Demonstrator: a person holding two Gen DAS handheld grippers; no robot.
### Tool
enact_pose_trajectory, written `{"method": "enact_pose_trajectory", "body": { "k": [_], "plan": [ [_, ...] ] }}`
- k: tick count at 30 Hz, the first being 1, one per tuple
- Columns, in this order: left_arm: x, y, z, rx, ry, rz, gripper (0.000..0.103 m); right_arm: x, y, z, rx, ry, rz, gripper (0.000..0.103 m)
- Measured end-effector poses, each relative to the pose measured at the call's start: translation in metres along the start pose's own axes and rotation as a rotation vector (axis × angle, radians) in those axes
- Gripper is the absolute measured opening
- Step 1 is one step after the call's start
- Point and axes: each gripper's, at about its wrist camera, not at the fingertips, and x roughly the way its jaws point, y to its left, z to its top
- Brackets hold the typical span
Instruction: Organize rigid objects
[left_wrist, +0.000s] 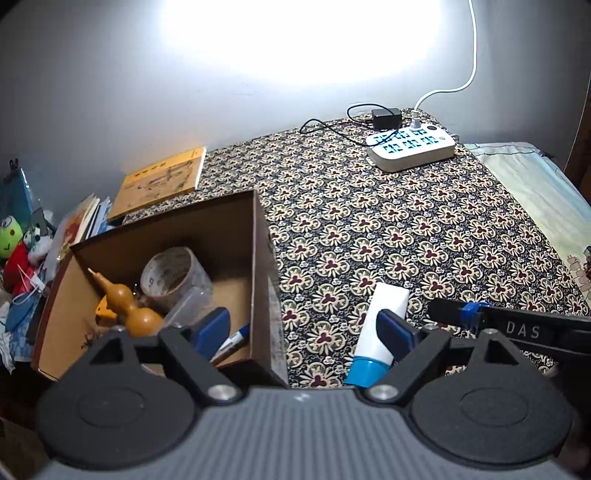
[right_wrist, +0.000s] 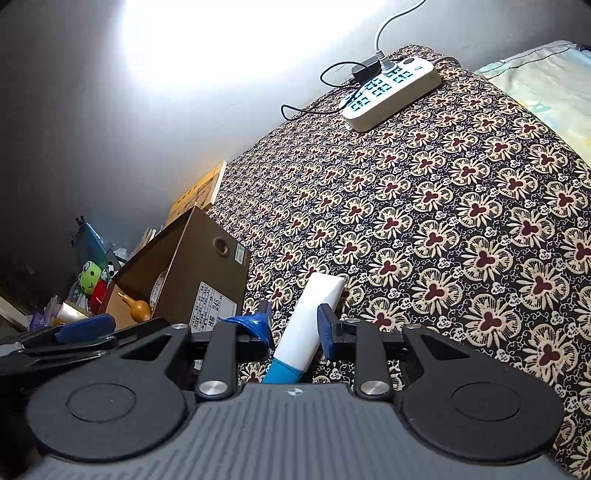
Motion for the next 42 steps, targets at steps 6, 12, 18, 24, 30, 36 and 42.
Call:
{"method": "enact_pose_trajectory", "body": {
  "k": [6, 12, 18, 24, 30, 36, 42],
  "plan": [
    [0.009, -0.012, 0.002, 0.013, 0.019, -0.02, 0.089, 0.002, -0.009, 0.003, 0.012, 0.013, -0.004, 0.009],
    [0.021, -0.022, 0.0, 0.027, 0.044, -0.038, 0.089, 0.009, -0.016, 0.006, 0.018, 0.034, -0.006, 0.01],
    [0.036, -0.033, -0.01, 0.069, 0.06, -0.065, 0.089, 0.018, -0.025, 0.008, 0.03, 0.069, -0.007, 0.01],
    [0.052, -0.048, -0.03, 0.138, 0.068, -0.11, 0.088, 0.026, -0.036, 0.01, 0.044, 0.106, -0.006, 0.01],
    [0.073, -0.05, -0.038, 0.144, 0.091, -0.142, 0.088, 0.036, -0.041, 0.012, 0.045, 0.144, 0.006, 0.01],
    [0.092, -0.056, -0.039, 0.157, 0.118, -0.142, 0.084, 0.049, -0.042, 0.012, 0.038, 0.182, 0.027, 0.01],
    [0.106, -0.056, -0.038, 0.145, 0.151, -0.157, 0.078, 0.061, -0.042, 0.016, 0.038, 0.204, 0.056, 0.01]
  ]
}}
